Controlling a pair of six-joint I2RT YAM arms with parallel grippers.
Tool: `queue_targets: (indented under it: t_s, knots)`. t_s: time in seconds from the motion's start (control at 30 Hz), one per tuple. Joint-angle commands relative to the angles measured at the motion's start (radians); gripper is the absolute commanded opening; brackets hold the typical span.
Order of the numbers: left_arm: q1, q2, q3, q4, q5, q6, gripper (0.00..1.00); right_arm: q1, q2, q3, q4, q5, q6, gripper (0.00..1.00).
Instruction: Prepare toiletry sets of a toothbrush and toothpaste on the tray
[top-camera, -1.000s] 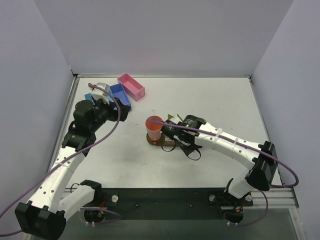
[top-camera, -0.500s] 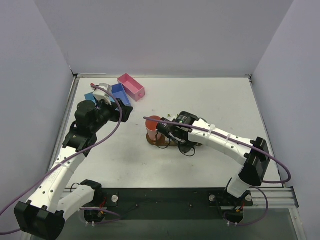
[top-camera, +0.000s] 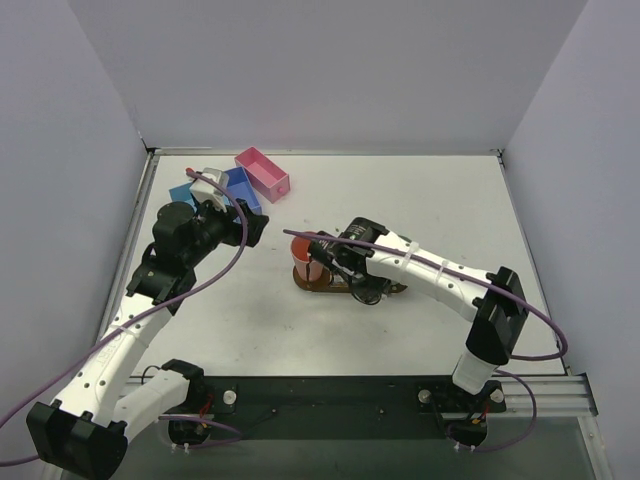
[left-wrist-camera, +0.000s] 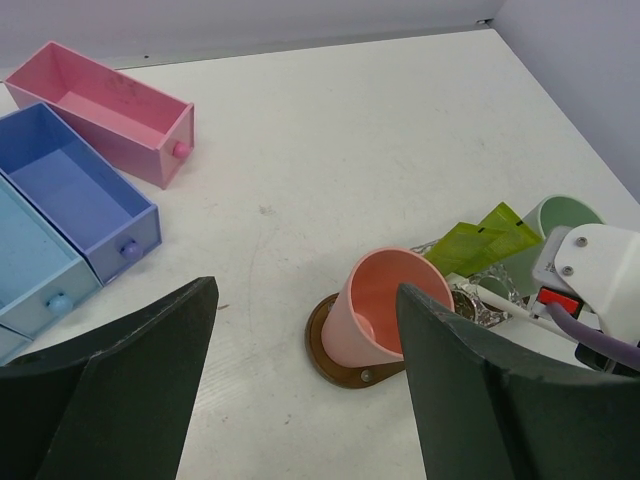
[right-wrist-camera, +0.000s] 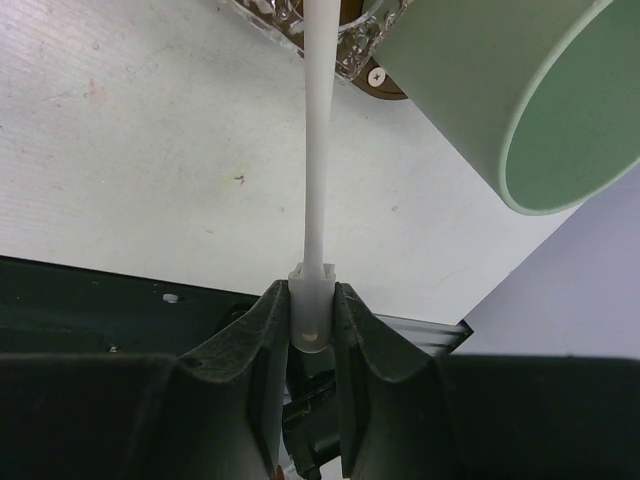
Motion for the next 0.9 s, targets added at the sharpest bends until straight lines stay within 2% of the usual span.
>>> queue_targets:
  t_s: [0.0, 0.13, 0.37, 0.87]
  knots:
    - [-0.01, -0.016, 0.013, 0.004, -0.014, 0.013, 0.82, -0.011, 0.018, 0.035, -0.062, 0.022, -0.006, 0.17]
    - [-0.013, -0.012, 0.013, 0.004, -0.011, 0.013, 0.82, -0.018, 0.026, 0.035, -0.052, 0.025, -0.009, 0.18]
    - [-0.011, -0.013, 0.014, 0.001, -0.015, 0.013, 0.82, -0.025, 0.018, 0.047, -0.022, 0.019, -0.011, 0.27]
    - [0.001, -0.016, 0.008, 0.008, -0.014, 0.007, 0.82, -0.059, -0.099, 0.019, 0.046, -0.023, 0.014, 0.42]
